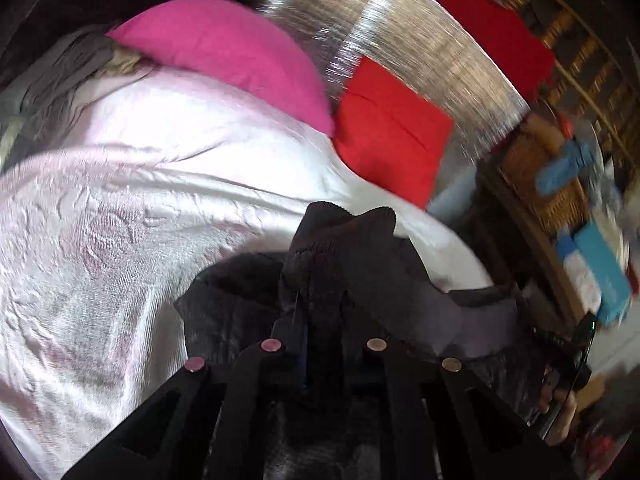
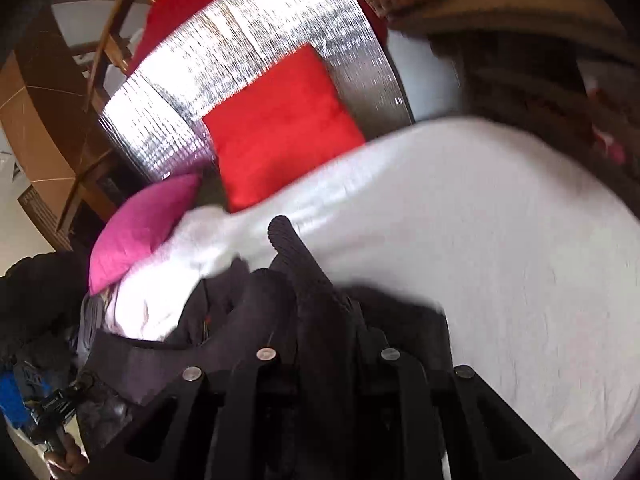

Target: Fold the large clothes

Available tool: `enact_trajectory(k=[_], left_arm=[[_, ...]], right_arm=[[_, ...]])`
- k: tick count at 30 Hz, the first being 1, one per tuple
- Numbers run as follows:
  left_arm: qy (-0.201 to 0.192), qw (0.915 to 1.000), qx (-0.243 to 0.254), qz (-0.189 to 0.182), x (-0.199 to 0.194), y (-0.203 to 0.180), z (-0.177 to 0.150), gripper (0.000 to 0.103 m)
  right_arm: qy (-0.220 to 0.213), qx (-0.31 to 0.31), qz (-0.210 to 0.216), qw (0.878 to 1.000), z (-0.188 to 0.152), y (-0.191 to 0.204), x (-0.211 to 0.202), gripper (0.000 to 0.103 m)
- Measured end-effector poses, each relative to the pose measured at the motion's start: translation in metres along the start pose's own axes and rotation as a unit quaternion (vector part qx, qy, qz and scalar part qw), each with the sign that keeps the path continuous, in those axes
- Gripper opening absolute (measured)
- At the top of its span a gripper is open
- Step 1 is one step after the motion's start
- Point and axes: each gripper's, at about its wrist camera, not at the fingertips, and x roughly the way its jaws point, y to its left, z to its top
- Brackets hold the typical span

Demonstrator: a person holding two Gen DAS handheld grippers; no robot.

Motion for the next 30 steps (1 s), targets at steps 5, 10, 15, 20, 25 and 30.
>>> enact_trajectory(k=[5, 10, 15, 20, 25, 30], left_arm=[[-0.001, 0.9976, -0.058, 0.038, 0.044, 0.039, 0.006, 0.012], [-0.005, 0.9950, -0.077, 0.063, 0.071, 0.054, 0.005, 0.013], [-0.021, 0.9943, -0.065, 0.082, 0.057, 0.051, 0.004, 0.042], [-0.061, 0.9917, -0.006, 0.114, 0.012, 0.024, 0.002, 0.074], [-0.095, 0.9864, 0.044, 0.126, -0.045, -0.012, -0.006, 0.077], [-0.092, 0.9850, 0.080, 0.122, -0.085, -0.037, -0.058, 0.080]], right_arm=[[-0.024, 0.007, -0.012, 1.000, 0.020, 0.001, 0.048, 0.019], [0.041, 0.050, -0.039, 0.997, 0.011, -0.020, 0.119, 0.020], [0.071, 0.126, 0.031, 0.989, 0.010, -0.050, 0.115, 0.040], [0.054, 0.261, 0.141, 0.953, 0.001, -0.092, 0.059, 0.094], [0.050, 0.249, 0.151, 0.955, -0.022, -0.102, -0.013, 0.094], [0.057, 0.211, 0.166, 0.962, -0.073, -0.085, -0.074, 0.094]])
